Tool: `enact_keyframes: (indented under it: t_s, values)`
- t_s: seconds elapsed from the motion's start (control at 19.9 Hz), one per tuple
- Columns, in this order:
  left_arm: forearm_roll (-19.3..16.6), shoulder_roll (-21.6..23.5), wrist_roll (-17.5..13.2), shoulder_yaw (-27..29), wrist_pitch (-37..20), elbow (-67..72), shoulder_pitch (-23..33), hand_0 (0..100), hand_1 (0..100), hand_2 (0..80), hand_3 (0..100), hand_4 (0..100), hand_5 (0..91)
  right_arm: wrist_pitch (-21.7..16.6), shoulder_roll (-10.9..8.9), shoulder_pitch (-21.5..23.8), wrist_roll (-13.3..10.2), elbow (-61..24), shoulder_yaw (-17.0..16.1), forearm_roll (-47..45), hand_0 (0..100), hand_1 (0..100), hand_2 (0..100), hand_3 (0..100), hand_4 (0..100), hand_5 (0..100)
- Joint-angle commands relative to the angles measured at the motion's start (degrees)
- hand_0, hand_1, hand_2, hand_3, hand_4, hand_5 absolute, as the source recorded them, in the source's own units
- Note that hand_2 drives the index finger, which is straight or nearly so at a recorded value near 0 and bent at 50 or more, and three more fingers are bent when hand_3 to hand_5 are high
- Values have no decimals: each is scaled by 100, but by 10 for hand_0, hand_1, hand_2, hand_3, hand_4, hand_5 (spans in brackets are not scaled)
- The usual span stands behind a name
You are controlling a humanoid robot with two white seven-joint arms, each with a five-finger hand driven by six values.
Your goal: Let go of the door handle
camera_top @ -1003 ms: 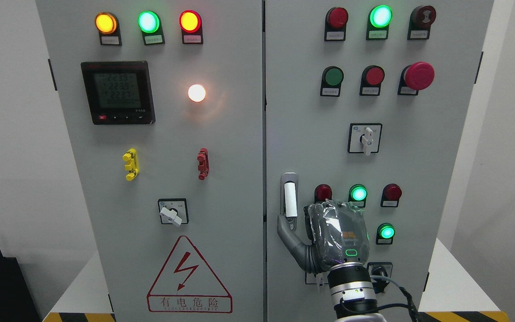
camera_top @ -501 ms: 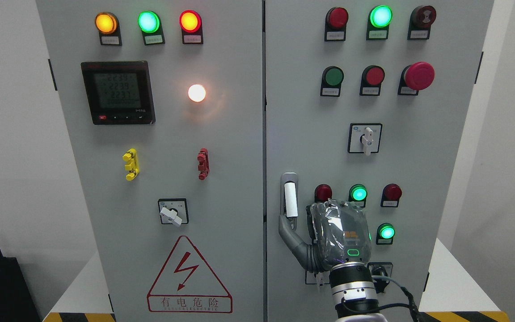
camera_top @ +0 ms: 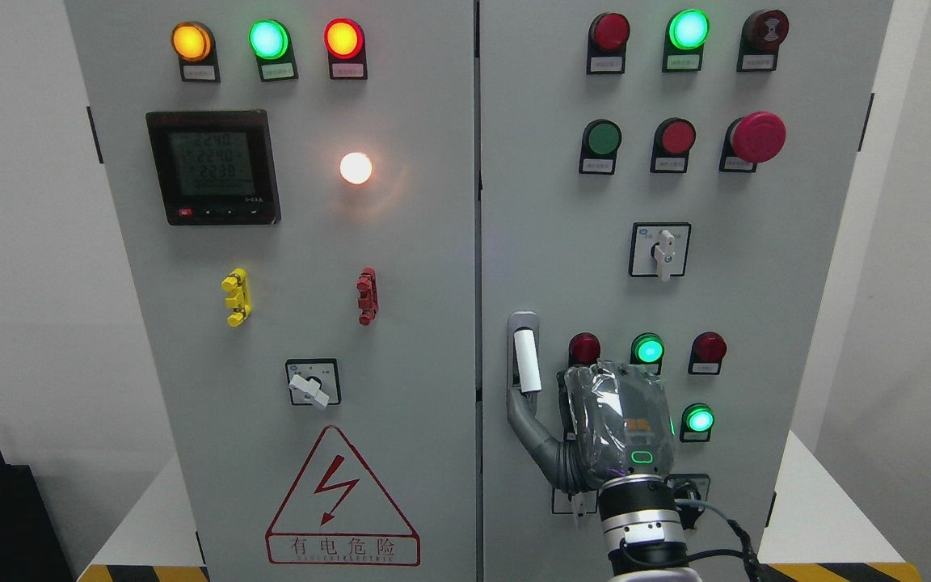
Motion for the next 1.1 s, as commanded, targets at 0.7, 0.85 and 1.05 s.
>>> enact_keyframes:
  t_s: [0.7, 0.85, 1.05]
  values:
    - [0, 0, 5, 62, 5, 97, -2, 120, 389, 0, 0, 0, 0, -24, -77, 45, -36, -134, -202, 104, 433, 98, 987, 1000, 1000, 975]
    - [0, 0, 5, 62, 5, 97, 7, 120, 389, 0, 0, 0, 0, -24, -86, 37, -36, -126, -219, 104, 432, 103, 986, 1000, 1000, 975]
    - [0, 0, 5, 62, 5, 97, -2, 120, 389, 0, 0, 0, 0, -24, -139, 37, -44, -134, -254, 104, 431, 110, 986, 1000, 1000, 975]
